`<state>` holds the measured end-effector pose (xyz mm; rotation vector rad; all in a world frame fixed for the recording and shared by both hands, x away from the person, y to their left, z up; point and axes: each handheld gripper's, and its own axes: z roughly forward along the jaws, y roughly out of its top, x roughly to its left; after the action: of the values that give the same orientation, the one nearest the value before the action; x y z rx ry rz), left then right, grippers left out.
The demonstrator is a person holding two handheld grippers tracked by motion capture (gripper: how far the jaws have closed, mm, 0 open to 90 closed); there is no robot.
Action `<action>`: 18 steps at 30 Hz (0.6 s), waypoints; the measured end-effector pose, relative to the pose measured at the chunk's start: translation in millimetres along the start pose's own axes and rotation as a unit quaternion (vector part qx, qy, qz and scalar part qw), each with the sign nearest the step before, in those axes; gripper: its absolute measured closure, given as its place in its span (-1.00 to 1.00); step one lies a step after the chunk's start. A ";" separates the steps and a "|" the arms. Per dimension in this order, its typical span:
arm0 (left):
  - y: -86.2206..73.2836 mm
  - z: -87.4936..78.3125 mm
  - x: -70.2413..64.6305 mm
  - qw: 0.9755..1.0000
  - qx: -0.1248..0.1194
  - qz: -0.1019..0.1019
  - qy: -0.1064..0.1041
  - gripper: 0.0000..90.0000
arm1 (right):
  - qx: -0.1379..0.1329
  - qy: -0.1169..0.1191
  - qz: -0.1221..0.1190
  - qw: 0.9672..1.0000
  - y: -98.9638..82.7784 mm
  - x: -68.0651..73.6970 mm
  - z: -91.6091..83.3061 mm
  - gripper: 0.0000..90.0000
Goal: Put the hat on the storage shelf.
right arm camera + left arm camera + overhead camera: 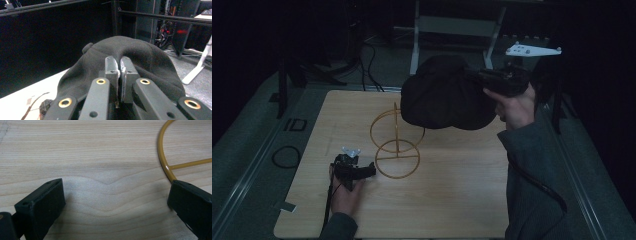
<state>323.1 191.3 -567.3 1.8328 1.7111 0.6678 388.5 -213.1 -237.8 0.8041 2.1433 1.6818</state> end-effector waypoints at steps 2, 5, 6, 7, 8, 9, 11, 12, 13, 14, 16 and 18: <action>0.0 0.0 0.0 1.000 0.000 0.000 0.000 -0.98 | -0.001 0.003 0.001 1.000 1.2 1.3 1.4 0.92; 0.0 0.0 0.0 1.000 0.000 0.000 0.000 -0.98 | -0.004 0.007 -0.001 1.000 3.3 4.0 3.1 0.92; 0.0 0.0 0.0 1.000 0.000 0.000 0.000 -0.98 | -0.004 0.008 -0.001 1.000 4.2 5.1 3.8 0.92; 0.0 0.0 0.0 1.000 0.000 0.000 0.000 -0.98 | -0.004 0.008 -0.001 1.000 4.2 5.1 3.8 0.92; 0.0 0.0 0.0 1.000 0.000 0.000 0.000 -0.98 | -0.004 0.010 -0.001 1.000 5.2 6.3 4.3 0.92; 0.0 0.1 0.0 1.000 0.000 0.000 0.000 -0.98 | -0.005 0.010 -0.003 1.000 6.2 7.4 5.0 0.92; 0.0 0.0 0.0 1.000 0.000 0.000 0.000 -0.98 | -0.006 0.015 -0.003 1.000 8.3 9.9 6.6 0.92; 0.0 0.0 0.0 1.000 0.000 0.000 0.000 -0.98 | -0.007 0.016 -0.005 1.000 9.0 10.5 7.7 0.92; 0.0 0.0 0.0 1.000 0.000 0.000 0.001 -0.98 | -0.006 0.017 -0.005 1.000 10.1 11.7 8.9 0.92; 0.0 0.0 -0.1 1.000 0.000 -0.001 0.000 -0.98 | -0.006 0.019 -0.004 1.000 11.0 12.9 10.3 0.92; 0.0 -0.1 -0.1 1.000 0.000 -0.001 0.000 -0.98 | -0.006 0.027 -0.008 1.000 12.5 18.2 15.7 0.92; -0.1 0.0 -0.1 1.000 0.000 -0.001 0.000 -0.98 | -0.004 0.031 -0.009 0.999 13.0 21.9 20.0 0.92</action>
<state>323.0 191.2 -567.4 1.8309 1.7121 0.6682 385.3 -182.3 -228.4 0.7375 2.1761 1.7275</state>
